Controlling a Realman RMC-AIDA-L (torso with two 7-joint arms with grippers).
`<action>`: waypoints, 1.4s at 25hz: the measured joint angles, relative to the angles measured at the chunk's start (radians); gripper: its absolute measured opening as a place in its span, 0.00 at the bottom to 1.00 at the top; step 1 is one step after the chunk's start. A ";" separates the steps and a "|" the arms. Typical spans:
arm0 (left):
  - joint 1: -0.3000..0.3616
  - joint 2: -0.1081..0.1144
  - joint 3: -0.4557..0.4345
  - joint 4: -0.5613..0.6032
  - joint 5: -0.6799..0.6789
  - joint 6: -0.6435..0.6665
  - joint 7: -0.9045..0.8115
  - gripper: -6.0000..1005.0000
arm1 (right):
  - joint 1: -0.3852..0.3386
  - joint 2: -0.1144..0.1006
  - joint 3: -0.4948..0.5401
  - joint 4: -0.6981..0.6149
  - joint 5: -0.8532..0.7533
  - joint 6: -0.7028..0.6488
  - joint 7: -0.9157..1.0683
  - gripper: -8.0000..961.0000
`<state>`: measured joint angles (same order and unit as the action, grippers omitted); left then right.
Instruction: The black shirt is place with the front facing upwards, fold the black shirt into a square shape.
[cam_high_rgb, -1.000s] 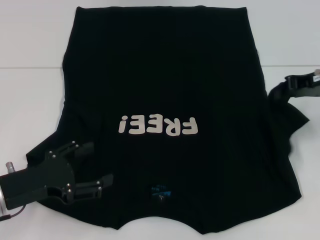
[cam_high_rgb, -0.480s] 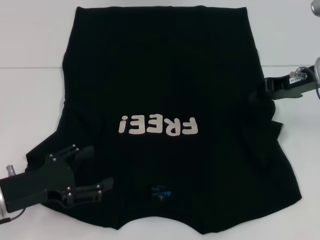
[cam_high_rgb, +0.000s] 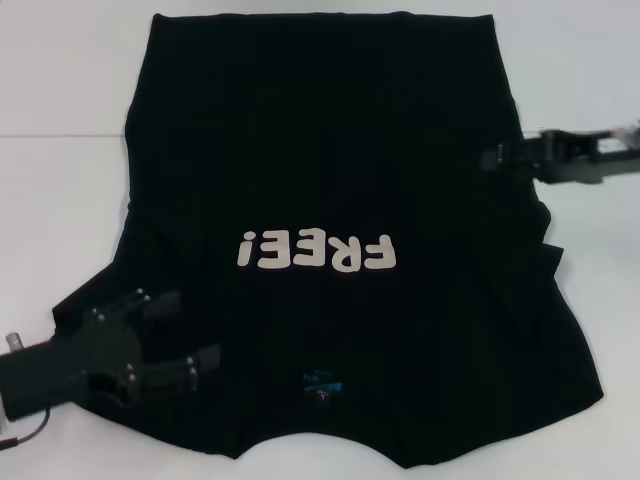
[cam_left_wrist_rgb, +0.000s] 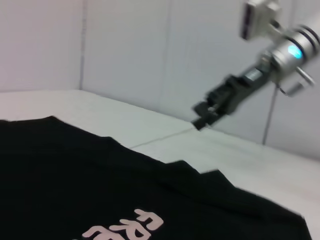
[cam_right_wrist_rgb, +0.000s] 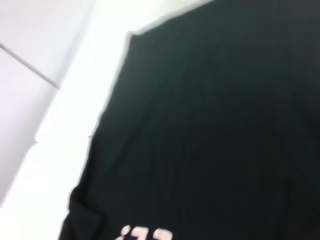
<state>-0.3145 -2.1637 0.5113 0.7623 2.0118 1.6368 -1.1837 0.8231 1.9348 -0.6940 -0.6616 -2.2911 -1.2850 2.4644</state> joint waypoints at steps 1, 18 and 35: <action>-0.003 0.002 -0.012 0.002 -0.001 0.004 -0.052 0.95 | -0.027 -0.004 0.001 0.001 0.048 -0.018 -0.043 0.67; -0.099 0.147 -0.283 0.183 0.366 0.148 -1.107 0.95 | -0.407 0.152 0.006 0.067 0.331 -0.225 -1.243 0.85; -0.185 0.175 -0.211 0.126 0.600 -0.033 -1.267 0.94 | -0.385 0.155 -0.002 0.108 0.328 -0.136 -1.295 0.97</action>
<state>-0.4991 -1.9888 0.3006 0.8887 2.6115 1.6043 -2.4505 0.4379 2.0903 -0.6964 -0.5537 -1.9630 -1.4211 1.1691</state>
